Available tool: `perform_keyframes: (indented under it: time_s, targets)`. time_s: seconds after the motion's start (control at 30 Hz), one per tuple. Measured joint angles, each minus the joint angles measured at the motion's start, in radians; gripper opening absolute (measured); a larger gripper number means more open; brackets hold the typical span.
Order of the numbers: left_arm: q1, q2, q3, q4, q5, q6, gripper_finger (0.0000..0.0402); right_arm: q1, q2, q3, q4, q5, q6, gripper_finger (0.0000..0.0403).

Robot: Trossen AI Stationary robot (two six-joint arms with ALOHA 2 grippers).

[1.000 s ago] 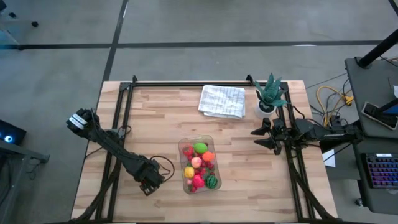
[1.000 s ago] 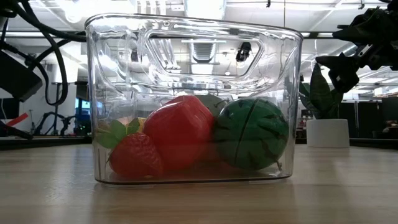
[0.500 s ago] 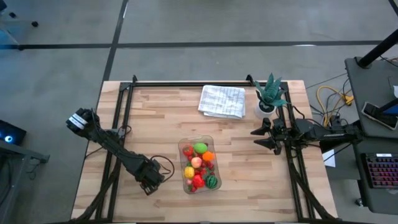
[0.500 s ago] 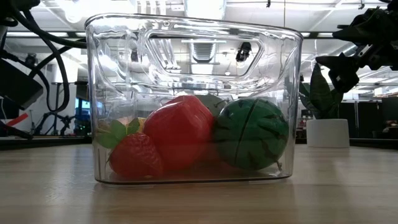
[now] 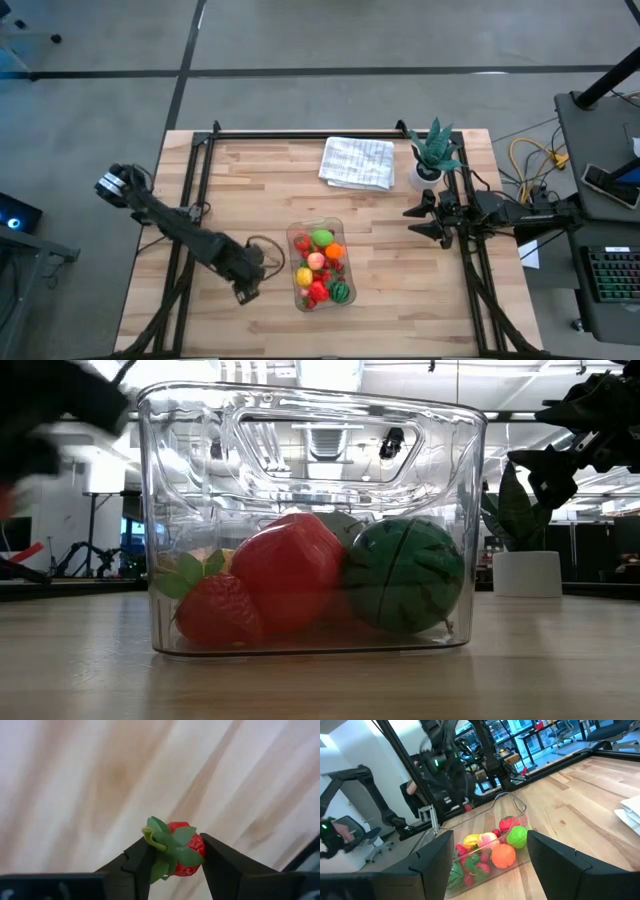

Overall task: Pick and placing Produce into tupperware
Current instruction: Put the red strawberry into the transparent bin

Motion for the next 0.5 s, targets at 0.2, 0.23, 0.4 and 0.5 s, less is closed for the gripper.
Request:
perform_keyframes:
  time_s: [0.2,0.23,0.4,0.5]
  targets:
    - [0.112,-0.123,0.138,0.115,-0.328,0.341,0.0123,0.0,0.0,0.0,0.0,0.0,0.0,0.0242]
    - [0.136,-0.127,0.156,0.175,-0.346,0.422,0.0123,0.0,0.0,0.0,0.0,0.0,0.0,0.0242]
    - [0.276,-0.046,0.206,0.313,-0.272,0.574,0.0122,0.0,0.0,0.0,0.0,0.0,0.0,0.0242]
    - [0.326,0.042,0.221,0.307,-0.24,0.566,0.0134,0.0,0.0,0.0,0.0,0.0,0.0,0.0242]
